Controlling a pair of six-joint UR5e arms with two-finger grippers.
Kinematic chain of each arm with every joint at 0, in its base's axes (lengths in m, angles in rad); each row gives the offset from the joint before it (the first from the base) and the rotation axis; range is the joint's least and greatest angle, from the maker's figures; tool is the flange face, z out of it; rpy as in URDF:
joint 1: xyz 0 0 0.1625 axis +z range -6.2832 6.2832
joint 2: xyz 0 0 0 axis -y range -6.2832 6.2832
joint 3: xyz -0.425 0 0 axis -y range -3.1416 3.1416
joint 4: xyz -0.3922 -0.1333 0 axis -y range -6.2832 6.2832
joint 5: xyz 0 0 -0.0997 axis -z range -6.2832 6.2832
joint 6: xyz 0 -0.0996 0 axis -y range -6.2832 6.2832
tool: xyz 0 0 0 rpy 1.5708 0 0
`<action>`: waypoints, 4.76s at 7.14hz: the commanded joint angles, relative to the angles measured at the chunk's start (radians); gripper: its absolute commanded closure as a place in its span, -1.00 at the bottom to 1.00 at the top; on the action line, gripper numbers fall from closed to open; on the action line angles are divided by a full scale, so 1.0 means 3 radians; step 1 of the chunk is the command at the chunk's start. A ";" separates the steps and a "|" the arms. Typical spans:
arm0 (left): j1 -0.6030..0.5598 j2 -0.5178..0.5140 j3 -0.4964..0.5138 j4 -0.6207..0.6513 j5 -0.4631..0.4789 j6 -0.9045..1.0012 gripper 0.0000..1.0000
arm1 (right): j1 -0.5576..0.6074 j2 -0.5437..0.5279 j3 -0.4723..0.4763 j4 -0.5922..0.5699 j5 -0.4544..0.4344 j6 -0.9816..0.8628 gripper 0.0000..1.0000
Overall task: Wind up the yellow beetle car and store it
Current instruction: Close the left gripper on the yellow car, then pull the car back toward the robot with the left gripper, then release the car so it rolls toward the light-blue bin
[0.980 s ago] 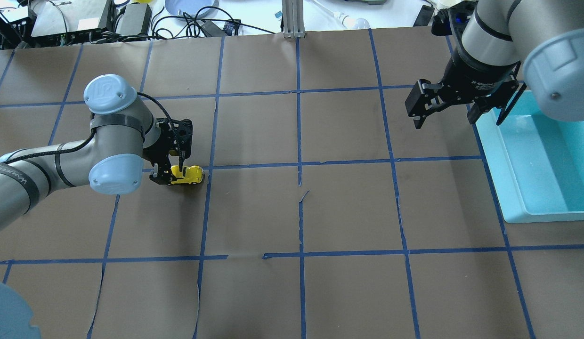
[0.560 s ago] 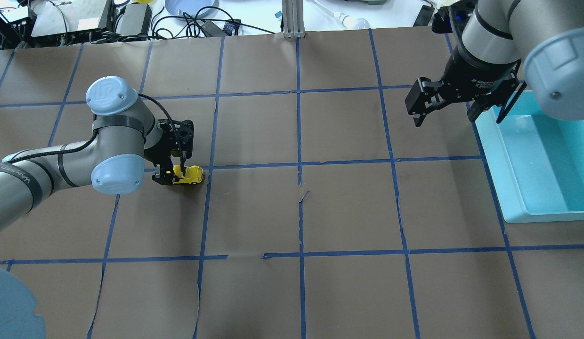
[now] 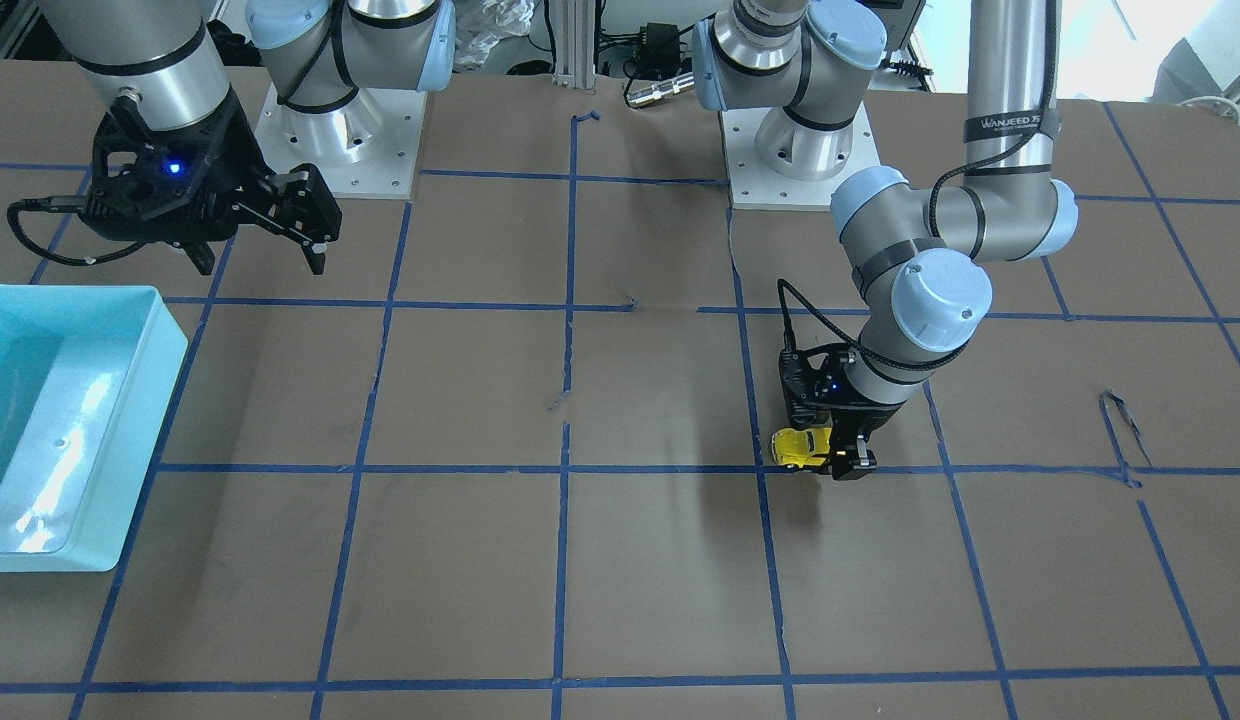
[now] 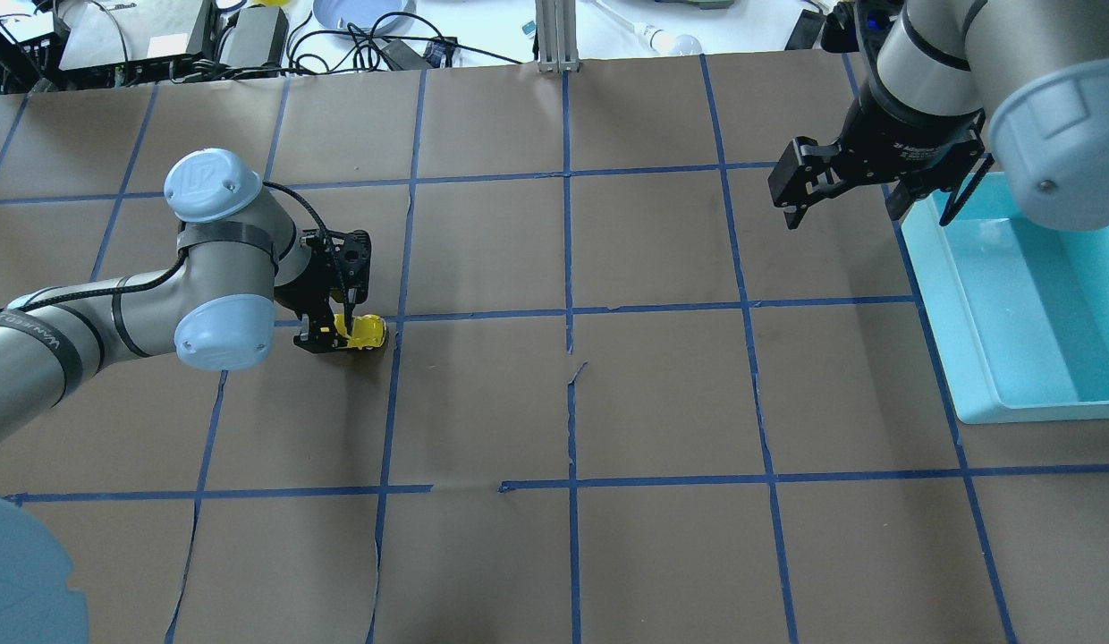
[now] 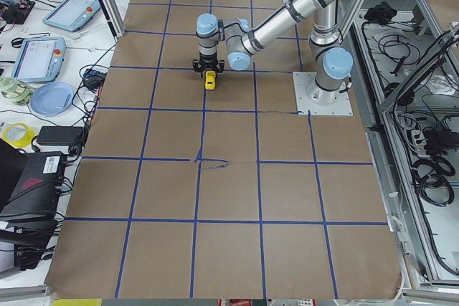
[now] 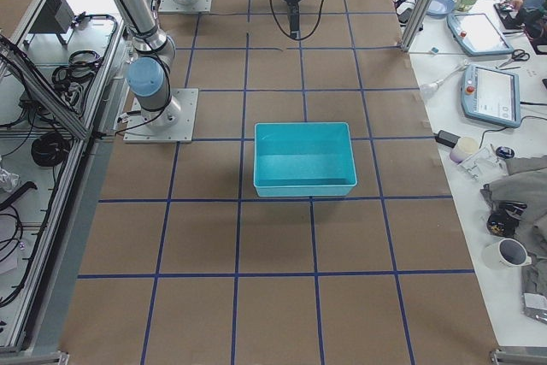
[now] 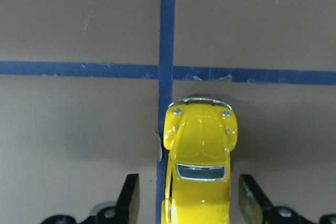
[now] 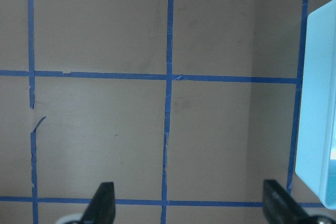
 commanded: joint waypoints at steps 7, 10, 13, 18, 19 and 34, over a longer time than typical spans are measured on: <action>0.0072 -0.0029 -0.0068 -0.0001 0.0059 -0.0021 -0.43 | 0.0001 -0.0016 0.0002 0.0017 -0.0003 -0.0035 -1.00; 0.0078 -0.0034 -0.0058 0.0020 0.0064 0.0000 0.66 | 0.0001 -0.0011 0.0002 0.0002 0.0012 -0.0035 -1.00; 0.0113 -0.0039 -0.0073 0.0040 0.0099 0.0050 0.66 | 0.0001 -0.0011 0.0007 0.0017 0.0007 -0.0040 -1.00; 0.0588 -0.0039 -0.0119 0.0112 0.0110 0.0480 0.65 | -0.0004 -0.0001 0.0002 0.0007 -0.0044 -0.0040 -1.00; 0.0675 -0.0044 -0.0124 0.0112 0.0110 0.0541 0.65 | -0.0004 -0.0001 0.0002 0.0007 -0.0029 -0.0040 -1.00; 0.0692 0.0032 -0.0018 0.0061 0.0115 0.0354 -0.96 | 0.0002 -0.0011 0.0002 0.0002 -0.0039 -0.0045 -1.00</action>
